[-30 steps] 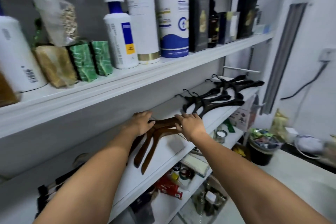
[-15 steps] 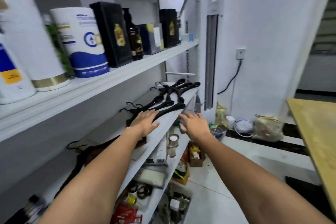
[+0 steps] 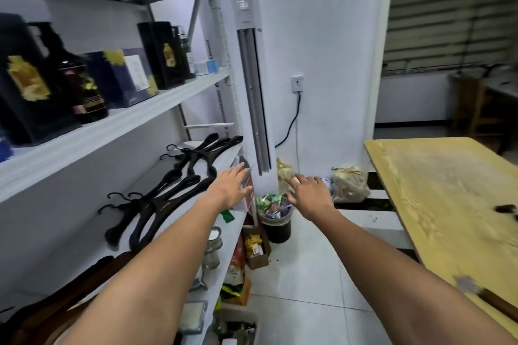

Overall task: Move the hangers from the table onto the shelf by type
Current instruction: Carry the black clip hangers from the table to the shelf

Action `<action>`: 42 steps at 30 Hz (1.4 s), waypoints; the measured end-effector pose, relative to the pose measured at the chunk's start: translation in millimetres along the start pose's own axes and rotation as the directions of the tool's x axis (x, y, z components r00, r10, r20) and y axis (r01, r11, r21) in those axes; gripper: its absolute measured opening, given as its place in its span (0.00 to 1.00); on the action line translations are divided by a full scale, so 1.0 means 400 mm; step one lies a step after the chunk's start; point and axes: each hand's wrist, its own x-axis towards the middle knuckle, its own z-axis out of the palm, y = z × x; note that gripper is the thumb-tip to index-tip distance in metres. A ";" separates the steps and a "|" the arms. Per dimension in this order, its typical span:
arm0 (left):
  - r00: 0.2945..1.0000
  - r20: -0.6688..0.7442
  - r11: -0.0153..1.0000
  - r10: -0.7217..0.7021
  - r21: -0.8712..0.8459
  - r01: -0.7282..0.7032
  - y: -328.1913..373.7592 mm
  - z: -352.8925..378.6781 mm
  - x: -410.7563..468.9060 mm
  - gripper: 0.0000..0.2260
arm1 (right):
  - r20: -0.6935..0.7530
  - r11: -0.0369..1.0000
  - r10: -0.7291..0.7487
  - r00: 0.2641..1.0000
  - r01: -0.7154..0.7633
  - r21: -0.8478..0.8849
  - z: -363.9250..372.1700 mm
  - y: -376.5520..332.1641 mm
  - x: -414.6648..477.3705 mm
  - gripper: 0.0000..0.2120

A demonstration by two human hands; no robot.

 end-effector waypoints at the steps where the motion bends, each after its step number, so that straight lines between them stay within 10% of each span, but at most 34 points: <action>1: 1.000 -0.010 1.000 0.020 -0.009 -0.020 0.022 0.001 0.032 0.27 | -0.005 1.000 0.021 1.000 -0.021 -0.007 0.005 0.035 0.003 0.24; 22: 0.912 -0.007 0.907 0.411 -0.095 -0.410 0.478 0.164 0.471 0.27 | 0.089 0.891 0.450 0.889 -0.440 -0.114 0.099 0.530 -0.151 0.23; 42: 0.622 0.107 0.631 0.776 -0.097 -0.770 0.980 0.250 0.795 0.28 | 0.115 0.532 0.847 0.520 -0.823 -0.198 0.109 0.893 -0.334 0.23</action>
